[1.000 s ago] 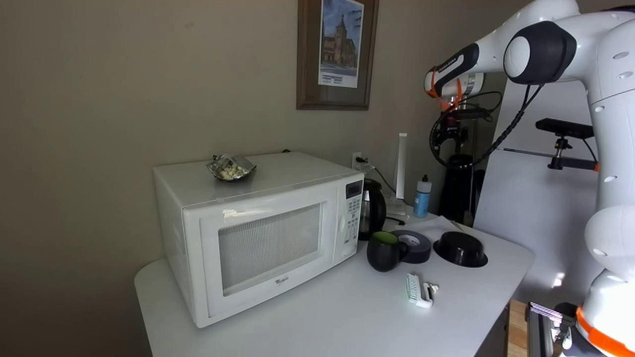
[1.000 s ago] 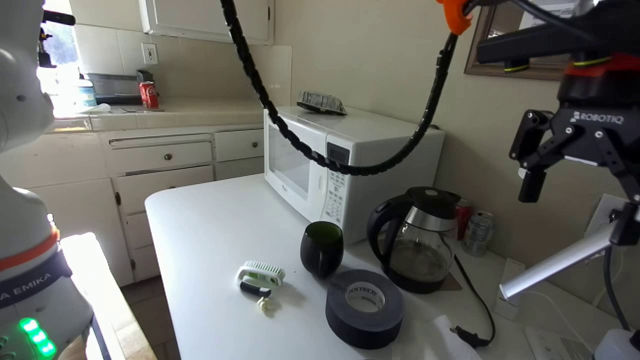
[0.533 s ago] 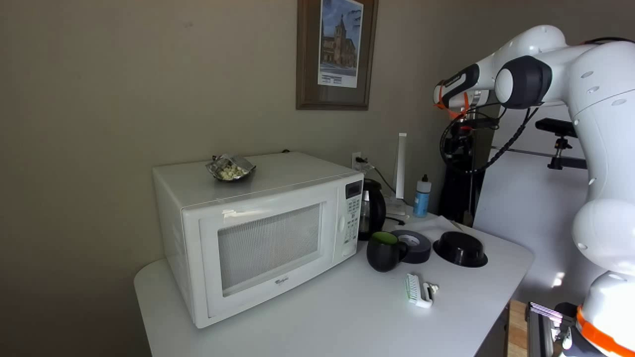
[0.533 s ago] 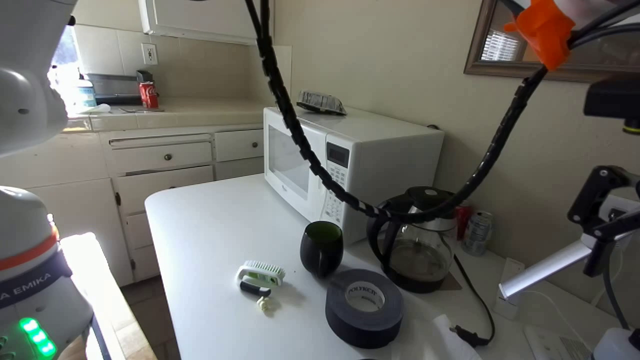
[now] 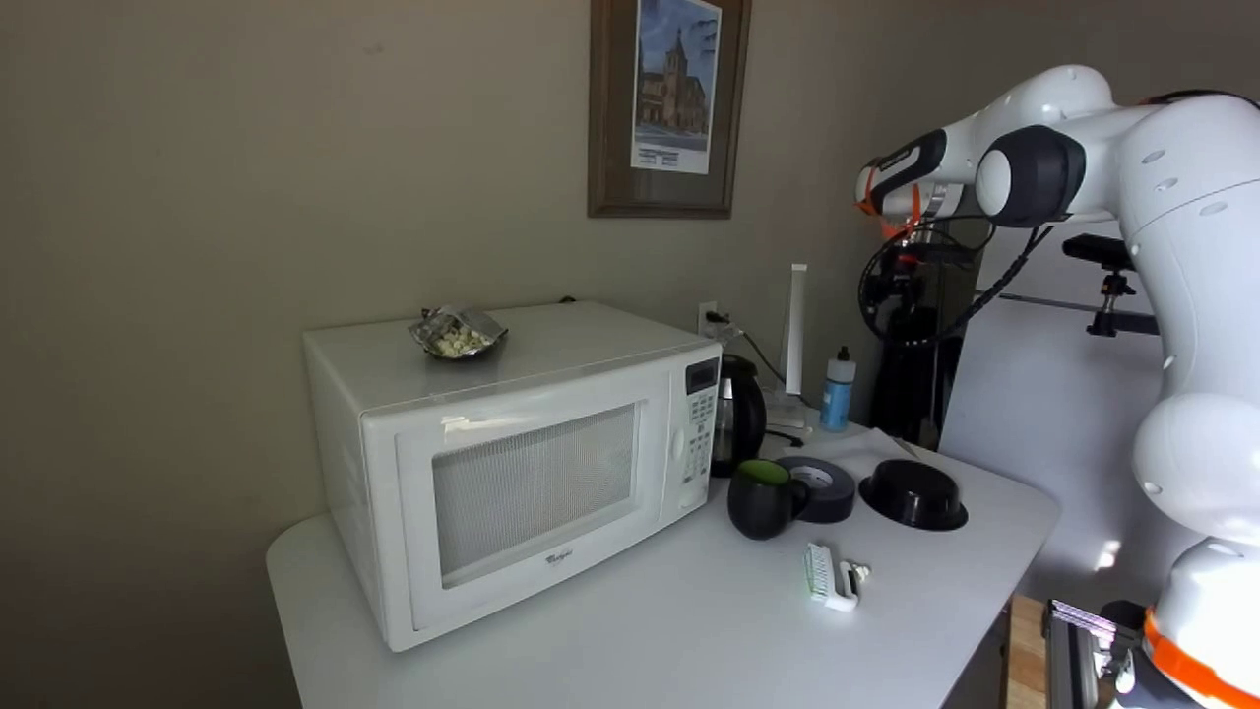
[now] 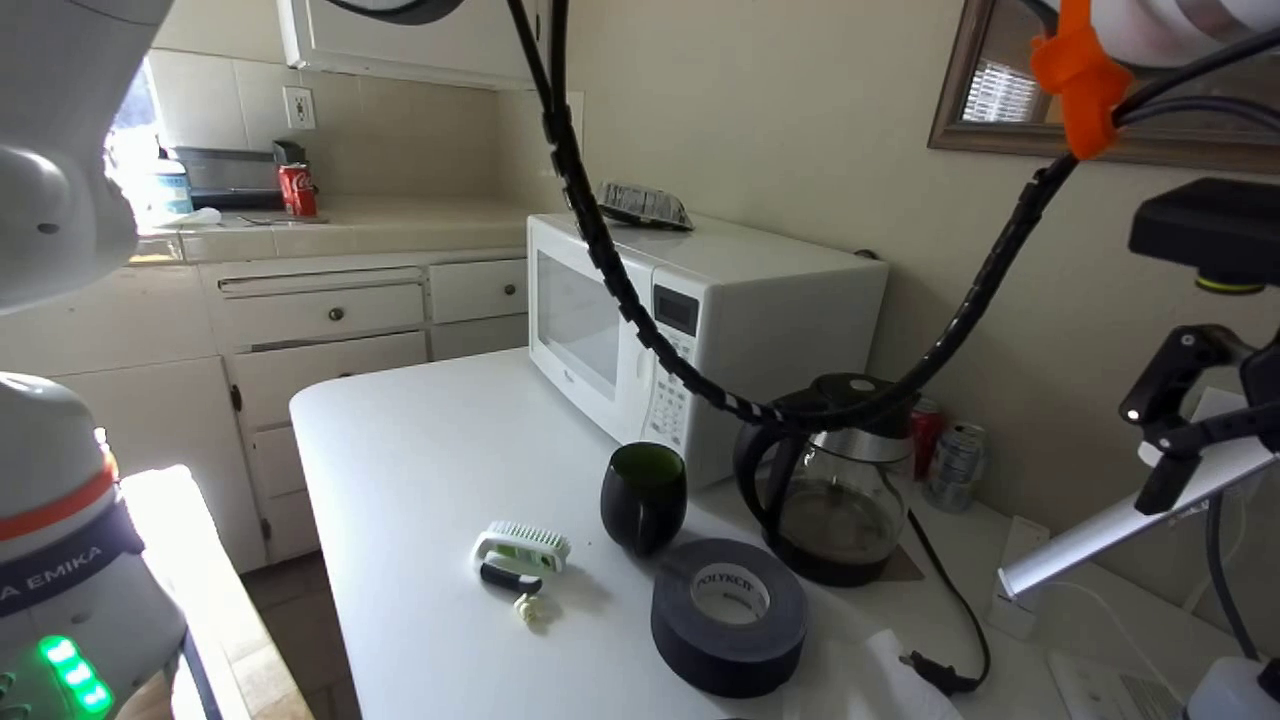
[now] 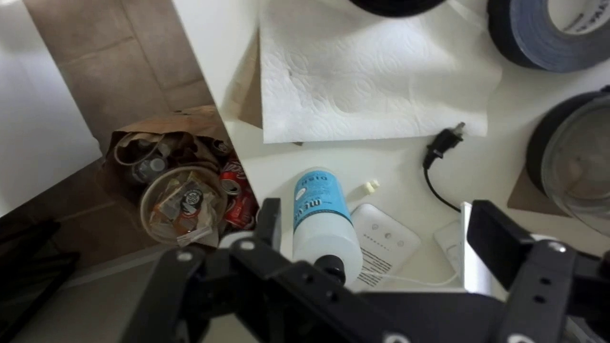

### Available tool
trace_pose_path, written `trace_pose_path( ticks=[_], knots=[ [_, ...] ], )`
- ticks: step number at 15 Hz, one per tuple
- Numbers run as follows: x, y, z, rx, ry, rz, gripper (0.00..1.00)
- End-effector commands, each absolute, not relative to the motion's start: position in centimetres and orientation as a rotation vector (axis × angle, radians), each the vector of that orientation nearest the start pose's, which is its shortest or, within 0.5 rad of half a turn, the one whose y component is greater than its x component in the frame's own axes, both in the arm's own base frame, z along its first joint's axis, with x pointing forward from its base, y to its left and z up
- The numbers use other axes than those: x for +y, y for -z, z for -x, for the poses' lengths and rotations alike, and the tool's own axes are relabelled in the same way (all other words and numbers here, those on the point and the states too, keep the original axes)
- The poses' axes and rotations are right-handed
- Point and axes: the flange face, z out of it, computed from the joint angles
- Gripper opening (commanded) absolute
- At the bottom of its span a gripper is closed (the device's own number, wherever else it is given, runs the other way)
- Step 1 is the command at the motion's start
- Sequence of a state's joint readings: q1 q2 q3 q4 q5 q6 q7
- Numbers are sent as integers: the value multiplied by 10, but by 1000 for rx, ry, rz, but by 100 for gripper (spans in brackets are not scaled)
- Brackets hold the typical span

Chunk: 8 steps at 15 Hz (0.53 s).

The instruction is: Put the bottle in the black cup

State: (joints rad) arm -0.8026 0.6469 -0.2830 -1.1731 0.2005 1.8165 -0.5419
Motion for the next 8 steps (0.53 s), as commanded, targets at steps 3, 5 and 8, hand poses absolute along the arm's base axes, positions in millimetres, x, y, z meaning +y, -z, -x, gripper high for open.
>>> trace_pose_path(
  ticks=[3,5,8],
  knots=[
    [-632,-389,-427,1093,233,2833,100],
    [-643,-383,-429,1193,305,2806,100],
    [-653,-389,-427,1278,343,2781,100]
  ],
)
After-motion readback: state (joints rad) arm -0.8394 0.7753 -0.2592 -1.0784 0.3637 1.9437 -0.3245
